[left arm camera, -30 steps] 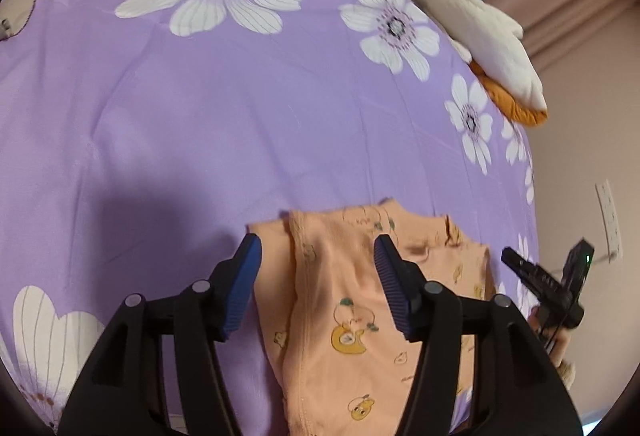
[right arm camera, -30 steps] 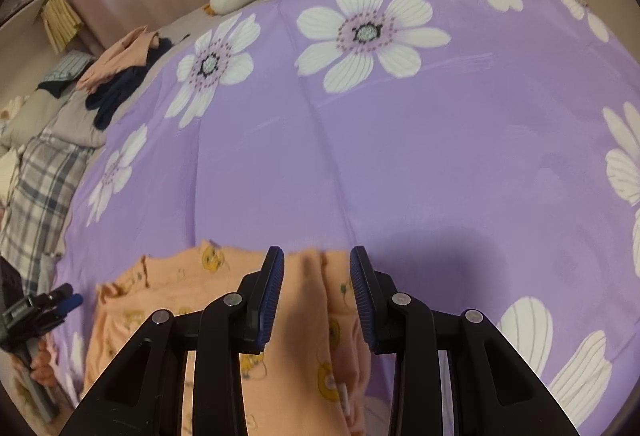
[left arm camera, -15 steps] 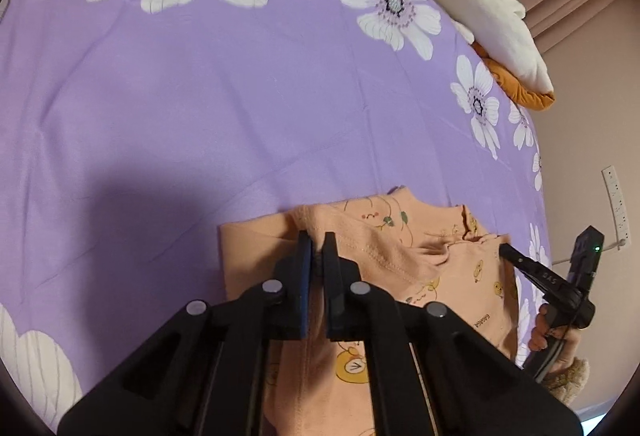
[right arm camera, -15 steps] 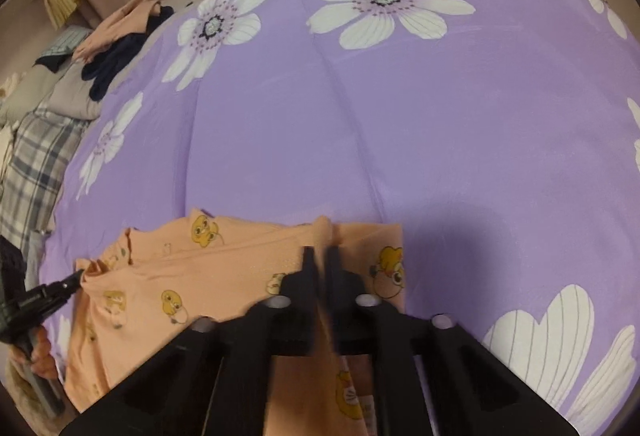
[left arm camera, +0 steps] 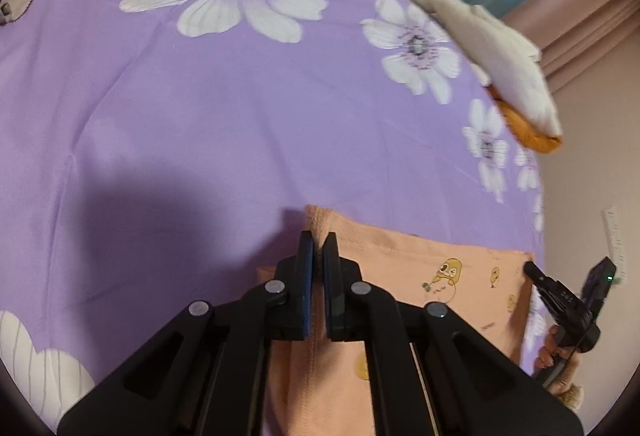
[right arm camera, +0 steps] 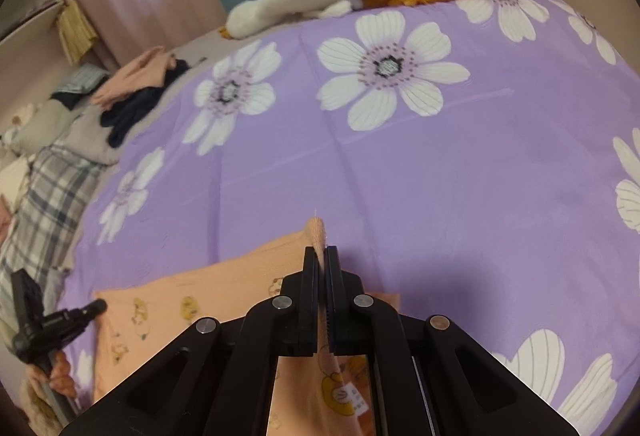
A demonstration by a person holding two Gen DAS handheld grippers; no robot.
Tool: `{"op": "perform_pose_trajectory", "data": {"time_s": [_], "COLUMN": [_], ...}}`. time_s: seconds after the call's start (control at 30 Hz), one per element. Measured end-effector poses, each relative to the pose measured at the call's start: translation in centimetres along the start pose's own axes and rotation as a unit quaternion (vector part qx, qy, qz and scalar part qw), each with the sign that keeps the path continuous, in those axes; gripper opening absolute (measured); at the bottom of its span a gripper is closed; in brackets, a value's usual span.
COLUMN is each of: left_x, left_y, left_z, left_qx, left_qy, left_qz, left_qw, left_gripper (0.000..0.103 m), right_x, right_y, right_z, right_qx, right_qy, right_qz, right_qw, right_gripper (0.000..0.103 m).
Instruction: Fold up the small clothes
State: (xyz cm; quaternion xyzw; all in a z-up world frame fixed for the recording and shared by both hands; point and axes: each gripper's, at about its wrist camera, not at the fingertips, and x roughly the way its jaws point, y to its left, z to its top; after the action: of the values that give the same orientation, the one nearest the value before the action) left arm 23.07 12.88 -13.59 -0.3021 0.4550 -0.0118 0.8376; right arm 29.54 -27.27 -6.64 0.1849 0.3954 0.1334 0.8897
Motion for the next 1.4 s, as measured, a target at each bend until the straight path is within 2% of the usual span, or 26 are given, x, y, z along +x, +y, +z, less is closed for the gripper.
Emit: {"op": "perform_pose_trajectory", "data": {"time_s": [0.17,0.27,0.47,0.57,0.6,0.63,0.67,0.7,0.73,0.8,0.9,1.0,1.17,1.3,1.4], "left_x": [1.8,2.0,1.3,0.0,-0.7,-1.4,-2.2,-2.8,-3.4,-4.7,-5.9,-6.8,-6.6,-5.7,-5.6], "left_y": [0.2,0.5,0.5,-0.2,-0.5,-0.7,-0.8,-1.0,-1.2,-1.4,-1.8,-1.9,-1.3,-0.6,-0.2], "left_z": [0.1,0.0,-0.1,-0.4,-0.5,-0.6,-0.7,-0.9,-1.0,-1.6,-2.9,-4.9,-8.8,-11.5,-12.8], "left_qx": [0.009,0.009,0.003,0.010,0.013,0.014,0.016,0.018,0.020,0.021,0.019,0.023,0.021,0.015,0.002], "left_qy": [0.024,0.027,0.031,0.021,0.014,0.007,-0.001,-0.007,-0.013,-0.017,-0.012,-0.005,0.027,0.055,0.055], "left_qz": [0.025,0.027,0.027,0.029,0.026,0.025,0.026,0.029,0.030,0.023,0.011,0.006,0.009,0.008,0.004], "left_qw": [0.9993,0.9992,0.9991,0.9993,0.9995,0.9996,0.9995,0.9994,0.9993,0.9994,0.9997,0.9997,0.9994,0.9984,0.9985], "left_gripper": [0.005,0.008,0.013,0.027,0.037,0.052,0.059,0.069,0.072,0.074,0.082,0.085,0.085,0.085,0.084], "right_x": [3.6,4.9,4.9,4.4,4.1,3.7,3.3,2.8,2.3,1.3,-0.7,-2.8,-5.6,-6.4,-6.8], "right_y": [-0.9,-1.1,-1.1,-0.8,-0.7,-0.4,-0.3,0.0,0.1,0.3,0.7,0.7,-0.9,-2.4,-3.4], "right_z": [-0.4,-0.9,-1.5,-1.6,-1.6,-1.6,-1.7,-1.7,-1.7,-1.8,-1.9,-2.6,-5.7,-9.3,-12.0], "right_qx": [0.007,0.003,0.000,-0.011,-0.019,-0.029,-0.037,-0.045,-0.048,-0.050,-0.049,-0.033,0.032,0.080,0.116], "right_qy": [0.042,0.063,0.063,0.061,0.058,0.053,0.049,0.047,0.047,0.038,0.024,0.010,0.011,0.034,0.043], "right_qz": [-0.026,-0.040,-0.054,-0.070,-0.078,-0.087,-0.094,-0.102,-0.107,-0.111,-0.106,-0.087,-0.033,0.005,0.016], "right_qw": [0.999,0.997,0.997,0.996,0.995,0.994,0.994,0.993,0.992,0.992,0.993,0.996,0.999,0.996,0.992], "right_gripper": [0.004,0.004,0.004,0.010,0.016,0.025,0.031,0.042,0.047,0.048,0.060,0.069,0.071,0.071,0.071]}}
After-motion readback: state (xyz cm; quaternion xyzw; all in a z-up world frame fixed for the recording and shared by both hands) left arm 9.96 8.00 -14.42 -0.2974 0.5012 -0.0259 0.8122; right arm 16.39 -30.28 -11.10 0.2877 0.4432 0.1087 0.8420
